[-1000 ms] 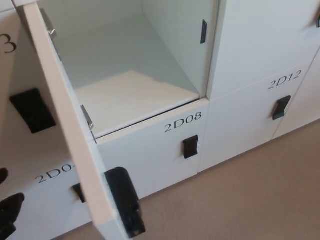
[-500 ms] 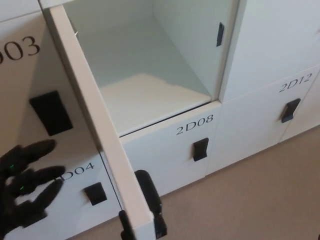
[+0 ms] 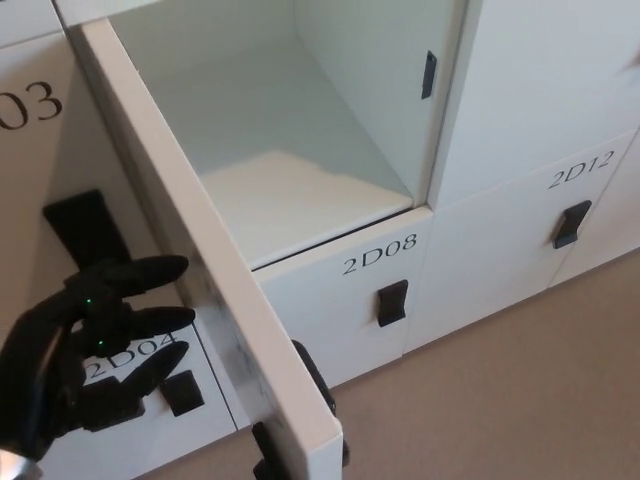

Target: The robot walks towards an open cabinet and lifts its left hand to push the door towards the right to close it.

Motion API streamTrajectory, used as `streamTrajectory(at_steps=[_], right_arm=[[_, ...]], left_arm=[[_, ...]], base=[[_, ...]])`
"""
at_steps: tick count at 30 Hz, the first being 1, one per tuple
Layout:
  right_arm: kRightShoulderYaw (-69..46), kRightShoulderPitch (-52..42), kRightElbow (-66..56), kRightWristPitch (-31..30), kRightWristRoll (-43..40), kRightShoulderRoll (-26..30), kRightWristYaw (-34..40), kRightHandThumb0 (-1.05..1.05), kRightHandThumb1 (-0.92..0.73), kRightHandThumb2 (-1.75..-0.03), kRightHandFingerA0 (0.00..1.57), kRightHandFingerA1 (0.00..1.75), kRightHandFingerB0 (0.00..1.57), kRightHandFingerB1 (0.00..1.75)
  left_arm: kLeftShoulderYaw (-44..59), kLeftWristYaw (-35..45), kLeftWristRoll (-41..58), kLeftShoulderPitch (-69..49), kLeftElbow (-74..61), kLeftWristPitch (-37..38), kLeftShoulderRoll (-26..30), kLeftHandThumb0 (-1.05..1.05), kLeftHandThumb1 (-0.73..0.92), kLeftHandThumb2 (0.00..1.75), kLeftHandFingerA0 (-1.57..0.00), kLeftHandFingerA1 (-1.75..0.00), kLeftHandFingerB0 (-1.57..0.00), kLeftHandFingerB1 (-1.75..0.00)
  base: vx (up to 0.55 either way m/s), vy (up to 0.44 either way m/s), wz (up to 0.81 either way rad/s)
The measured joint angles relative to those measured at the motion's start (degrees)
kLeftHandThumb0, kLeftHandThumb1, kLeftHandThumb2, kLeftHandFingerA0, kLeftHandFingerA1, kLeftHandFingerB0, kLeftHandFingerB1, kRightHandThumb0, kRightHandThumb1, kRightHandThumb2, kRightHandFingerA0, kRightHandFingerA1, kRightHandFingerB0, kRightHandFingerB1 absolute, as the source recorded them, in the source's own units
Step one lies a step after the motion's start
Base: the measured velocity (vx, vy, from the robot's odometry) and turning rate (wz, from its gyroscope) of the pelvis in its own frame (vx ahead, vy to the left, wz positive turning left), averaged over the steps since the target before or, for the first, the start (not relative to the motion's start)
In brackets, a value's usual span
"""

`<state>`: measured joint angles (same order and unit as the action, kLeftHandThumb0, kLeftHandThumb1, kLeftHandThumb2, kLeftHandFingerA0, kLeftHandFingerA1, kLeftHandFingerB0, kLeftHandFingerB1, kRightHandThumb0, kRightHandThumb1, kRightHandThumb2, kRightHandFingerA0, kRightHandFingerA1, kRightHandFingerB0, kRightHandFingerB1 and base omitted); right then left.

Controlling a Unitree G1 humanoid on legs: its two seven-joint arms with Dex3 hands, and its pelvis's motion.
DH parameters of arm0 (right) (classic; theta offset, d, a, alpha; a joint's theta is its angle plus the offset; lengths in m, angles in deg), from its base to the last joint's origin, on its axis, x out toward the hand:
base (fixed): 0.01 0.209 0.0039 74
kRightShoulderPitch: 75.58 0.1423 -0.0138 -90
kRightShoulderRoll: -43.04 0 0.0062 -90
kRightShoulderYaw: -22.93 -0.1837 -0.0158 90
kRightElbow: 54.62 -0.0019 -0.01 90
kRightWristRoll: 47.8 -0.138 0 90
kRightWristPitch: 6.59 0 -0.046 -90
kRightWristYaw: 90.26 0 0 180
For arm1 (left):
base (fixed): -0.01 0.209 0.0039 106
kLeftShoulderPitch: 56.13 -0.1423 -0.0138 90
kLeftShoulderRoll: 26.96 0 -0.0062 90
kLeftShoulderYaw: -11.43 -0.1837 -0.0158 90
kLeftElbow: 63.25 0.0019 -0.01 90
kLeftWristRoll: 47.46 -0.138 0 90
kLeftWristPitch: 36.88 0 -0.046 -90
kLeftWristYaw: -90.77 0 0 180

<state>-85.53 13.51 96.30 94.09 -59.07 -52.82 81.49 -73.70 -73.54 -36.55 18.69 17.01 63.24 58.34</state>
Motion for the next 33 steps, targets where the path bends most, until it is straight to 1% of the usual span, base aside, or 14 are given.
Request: streamTrajectory(at_steps=[6, 12, 17, 18, 20, 21, 23, 24, 25, 26, 29, 30, 32, 33], right_arm=[[0.05, -0.61, -0.03, 0.23, 0.01, 0.0, -0.22, -0.09, -0.69, -0.59, 0.63, 0.56, 0.48, 0.48], [0.14, -0.55, -0.1, 0.25, 0.01, -0.01, -0.2, -0.08, -0.69, -0.59, 0.64, 0.56, 0.48, 0.47], [0.26, -0.1, -0.27, 0.25, 0.0, -0.12, -0.12, -0.1, -0.64, -0.58, 0.65, 0.55, 0.47, 0.47], [0.26, -0.35, -0.35, 0.25, 0.0, -0.16, -0.08, -0.1, -0.64, -0.58, 0.64, 0.56, 0.48, 0.47], [0.26, -0.52, -0.44, 0.25, 0.0, -0.23, -0.07, -0.1, -0.64, -0.58, 0.64, 0.56, 0.48, 0.47], [0.28, -0.67, -0.59, 0.26, 0.0, -0.37, -0.07, -0.1, -0.65, -0.58, 0.63, 0.55, 0.47, 0.46], [0.29, -0.95, -0.8, 0.26, -0.01, -0.58, -0.08, -0.1, -0.65, -0.58, 0.63, 0.55, 0.47, 0.46], [0.3, -1.04, -0.87, 0.26, -0.01, -0.71, -0.08, -0.1, -0.64, -0.58, 0.65, 0.56, 0.47, 0.46], [0.32, -1.07, -0.93, 0.26, -0.01, -0.79, -0.08, -0.1, -0.64, -0.58, 0.65, 0.56, 0.47, 0.46], [0.33, -1.07, -1.0, 0.27, -0.01, -0.85, -0.08, -0.11, -0.66, -0.58, 0.64, 0.56, 0.49, 0.47], [0.4, -1.29, -1.73, 0.27, -0.02, -1.22, -0.11, -0.11, -0.66, -0.58, 0.64, 0.56, 0.49, 0.47], [0.4, -1.42, -1.98, 0.26, -0.02, -1.28, -0.11, -0.11, -0.64, -0.58, 0.64, 0.56, 0.48, 0.47], [0.4, -1.42, -1.98, 0.26, -0.02, -1.28, -0.11, -0.11, -0.64, -0.58, 0.64, 0.56, 0.48, 0.47], [0.45, -1.66, -2.69, 0.26, -0.02, -1.48, -0.12, -0.11, -0.64, -0.58, 0.64, 0.56, 0.48, 0.47]], left_arm=[[-0.43, 0.02, -0.68, 0.0, -0.4, -0.76, 0.1, -0.28, 0.62, 0.58, -0.67, -0.51, -0.55, -0.49], [-5.0, 0.13, -3.03, 1.48, -5.24, -1.96, 1.61, -0.29, 0.59, 0.57, -0.74, -0.49, -0.64, -0.48], [-11.79, 1.1, -6.77, 8.05, -8.35, -3.02, 2.47, -0.33, 0.6, 0.56, -0.73, -0.46, -0.63, -0.43], [-13.8, 1.35, -7.96, 11.07, -7.91, -3.29, 2.38, -0.39, 0.6, 0.58, -0.74, -0.43, -0.63, -0.41], [-14.75, 1.42, -8.5, 13.19, -7.15, -3.5, 2.22, -0.39, 0.6, 0.58, -0.74, -0.43, -0.63, -0.41], [-15.81, 1.5, -9.12, 16.02, -5.97, -3.73, 1.97, -0.5, 0.61, 0.6, -0.69, -0.45, -0.58, -0.39], [-17.0, 1.51, -10.01, 20.58, -3.46, -4.1, 1.37, -0.5, 0.61, 0.6, -0.69, -0.45, -0.58, -0.39], [-17.67, 1.54, -10.41, 23.23, -1.61, -4.22, 0.95, -0.55, 0.51, 0.86, -0.57, -0.56, -0.4, -0.5], [-18.02, 1.55, -10.63, 24.82, -0.38, -4.33, 0.65, -0.55, 0.51, 0.86, -0.57, -0.56, -0.4, -0.5], [-18.28, 1.55, -10.8, 26.12, 0.66, -4.45, 0.37, -0.49, 0.64, 0.6, -0.52, -0.4, -0.4, -0.34], [-19.95, 1.56, -11.86, 34.28, 7.77, -5.07, -0.86, -0.49, 0.64, 0.6, -0.52, -0.4, -0.4, -0.34], [-20.26, 1.55, -12.12, 36.24, 9.59, -5.26, -1.18, -0.53, 0.65, 0.6, -0.45, -0.39, -0.33, -0.32], [-20.26, 1.55, -12.12, 36.24, 9.59, -5.26, -1.18, -0.53, 0.65, 0.6, -0.45, -0.39, -0.33, -0.32], [-20.83, 1.49, -12.71, 40.29, 13.3, -5.66, -1.73, -0.53, 0.65, 0.6, -0.45, -0.39, -0.33, -0.32]], base=[[0.0, 0.0, 0.0], [0.0, -0.001, 0.01], [0.0, 0.0, 0.0], [0.0, 0.0, 0.0], [0.0, 0.0, 0.0], [0.0, 0.0, 0.0], [0.0, 0.0, 0.0], [0.0, 0.0, 0.0], [0.0, 0.0, 0.0], [0.0, 0.0, 0.0], [0.0, 0.0, 0.0], [0.0, 0.0, 0.0], [0.0, 0.0, 0.0], [0.0, 0.0, 0.0]])
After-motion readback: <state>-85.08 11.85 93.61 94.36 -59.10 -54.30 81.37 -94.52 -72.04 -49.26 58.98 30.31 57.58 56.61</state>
